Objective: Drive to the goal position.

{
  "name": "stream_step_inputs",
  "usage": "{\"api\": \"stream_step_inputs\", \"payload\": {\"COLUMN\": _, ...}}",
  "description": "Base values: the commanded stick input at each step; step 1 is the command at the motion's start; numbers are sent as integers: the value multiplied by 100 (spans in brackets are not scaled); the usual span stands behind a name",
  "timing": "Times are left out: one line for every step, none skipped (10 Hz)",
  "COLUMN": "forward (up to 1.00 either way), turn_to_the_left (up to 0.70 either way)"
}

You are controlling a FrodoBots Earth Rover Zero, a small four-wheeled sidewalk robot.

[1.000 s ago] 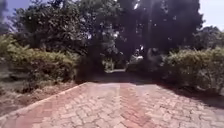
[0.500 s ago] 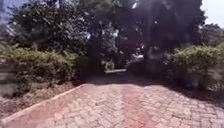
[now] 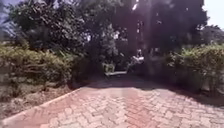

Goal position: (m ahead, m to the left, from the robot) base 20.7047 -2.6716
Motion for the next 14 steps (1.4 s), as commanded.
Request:
{"api": "stream_step_inputs", "payload": {"forward": 70, "turn_to_the_left": -11}}
{"api": "stream_step_inputs", "payload": {"forward": 70, "turn_to_the_left": -35}}
{"api": "stream_step_inputs", "payload": {"forward": 70, "turn_to_the_left": -35}}
{"api": "stream_step_inputs", "payload": {"forward": 70, "turn_to_the_left": 0}}
{"api": "stream_step_inputs", "payload": {"forward": 70, "turn_to_the_left": 0}}
{"api": "stream_step_inputs", "payload": {"forward": 70, "turn_to_the_left": 0}}
{"api": "stream_step_inputs", "payload": {"forward": 70, "turn_to_the_left": 0}}
{"api": "stream_step_inputs", "payload": {"forward": 70, "turn_to_the_left": 0}}
{"api": "stream_step_inputs", "payload": {"forward": 70, "turn_to_the_left": 0}}
{"api": "stream_step_inputs", "payload": {"forward": 70, "turn_to_the_left": 0}}
{"api": "stream_step_inputs", "payload": {"forward": 70, "turn_to_the_left": 0}}
{"api": "stream_step_inputs", "payload": {"forward": 70, "turn_to_the_left": 0}}
{"api": "stream_step_inputs", "payload": {"forward": 70, "turn_to_the_left": 0}}
{"api": "stream_step_inputs", "payload": {"forward": 70, "turn_to_the_left": 0}}
